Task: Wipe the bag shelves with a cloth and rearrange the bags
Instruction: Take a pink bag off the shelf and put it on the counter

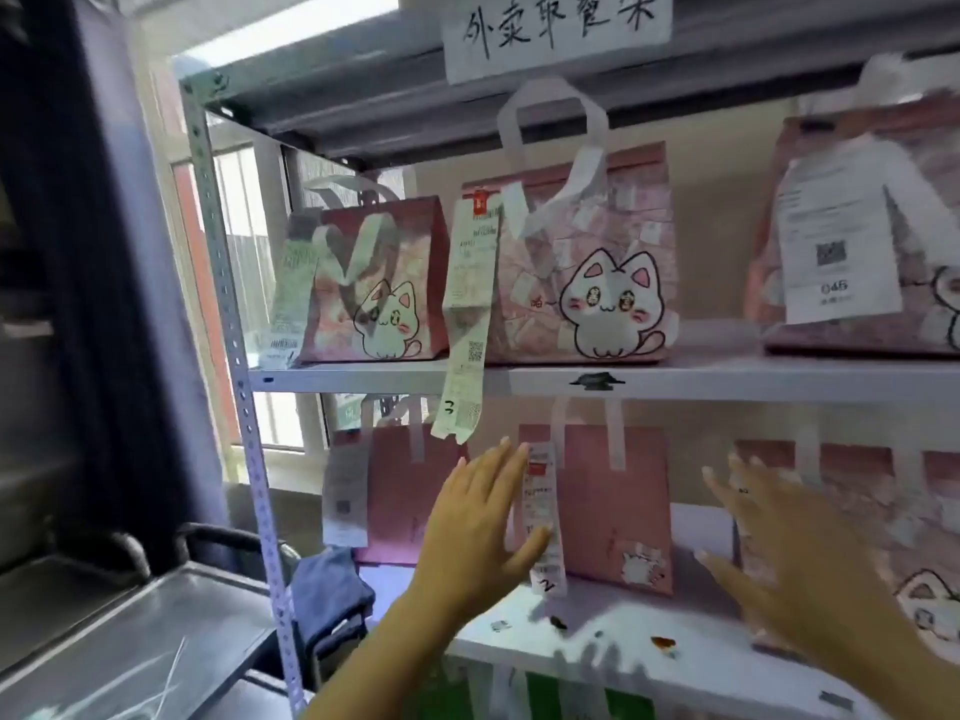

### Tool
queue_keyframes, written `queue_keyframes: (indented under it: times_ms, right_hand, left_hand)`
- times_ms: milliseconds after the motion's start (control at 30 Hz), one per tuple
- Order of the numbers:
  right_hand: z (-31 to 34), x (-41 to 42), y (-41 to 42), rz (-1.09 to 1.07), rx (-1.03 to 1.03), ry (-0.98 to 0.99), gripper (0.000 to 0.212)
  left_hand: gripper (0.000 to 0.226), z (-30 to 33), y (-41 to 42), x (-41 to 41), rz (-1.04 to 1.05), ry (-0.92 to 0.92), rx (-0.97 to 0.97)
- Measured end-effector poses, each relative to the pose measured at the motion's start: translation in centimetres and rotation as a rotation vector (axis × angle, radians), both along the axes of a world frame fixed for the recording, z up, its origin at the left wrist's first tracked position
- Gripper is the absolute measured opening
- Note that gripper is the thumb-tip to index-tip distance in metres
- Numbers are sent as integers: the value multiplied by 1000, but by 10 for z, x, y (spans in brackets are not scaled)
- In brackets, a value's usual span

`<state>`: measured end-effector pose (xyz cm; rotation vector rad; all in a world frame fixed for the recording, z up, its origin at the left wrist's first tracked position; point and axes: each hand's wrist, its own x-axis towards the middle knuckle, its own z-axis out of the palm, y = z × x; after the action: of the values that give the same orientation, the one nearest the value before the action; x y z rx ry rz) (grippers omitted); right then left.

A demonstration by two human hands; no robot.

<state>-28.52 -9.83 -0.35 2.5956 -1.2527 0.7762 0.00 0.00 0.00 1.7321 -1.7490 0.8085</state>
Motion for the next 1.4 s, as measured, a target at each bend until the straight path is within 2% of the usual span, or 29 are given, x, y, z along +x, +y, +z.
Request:
queue_keyframes:
  times_ms: [100,167,233,300,367,400,467,567,733,833,900,1033,1100,1267,1400]
  right_hand:
    - [15,22,2,23,-54,-86,78]
    - [27,42,8,60,11,-145,76]
    - [36,62,13,89,16,-145,73]
    - [41,80,17,124,-7,-109,71]
    - [43,94,22,139,-2,-85,70]
    - [43,100,23,147,7,-83,70]
    - [42,108,25,155,20,-75,74]
    - [40,115,25,159,-22,-24,84]
    - [45,127,32,166,-66,-37,80]
    - [48,128,36,153,-90,-44,69]
    - [47,121,37,124,-107,-28,66]
    - [46,88,33,47,-98,-19,67]
    - [50,62,30,-10,-82,-44,70]
    - [75,-1,25,-148,-125,-152,64]
    - [80,-42,34,-222,-109,-154,64]
  left_hand:
    - [59,18,-1,14,-65,155,-217]
    - [48,28,1,26,-23,369,-325]
    - [39,29,0,41,47,629,-334]
    - [42,35,-4,57,-23,975,-202]
    - [39,45,-11,65,-211,1329,7]
    - [32,49,-14,67,-294,1437,81]
    - [20,53,-18,69,-403,1522,112]
    - [12,53,-16,70,-489,1579,88]
    - [15,49,-2,66,-563,1566,85]
    - [28,44,7,59,-618,1471,62]
    - [37,36,10,45,-637,1389,148]
    - [33,20,-5,4,-658,1265,311]
    - [34,24,-19,-18,-685,1213,309]
    - [50,54,-46,-69,-744,1081,308]
    - [68,65,-51,-89,-721,988,288]
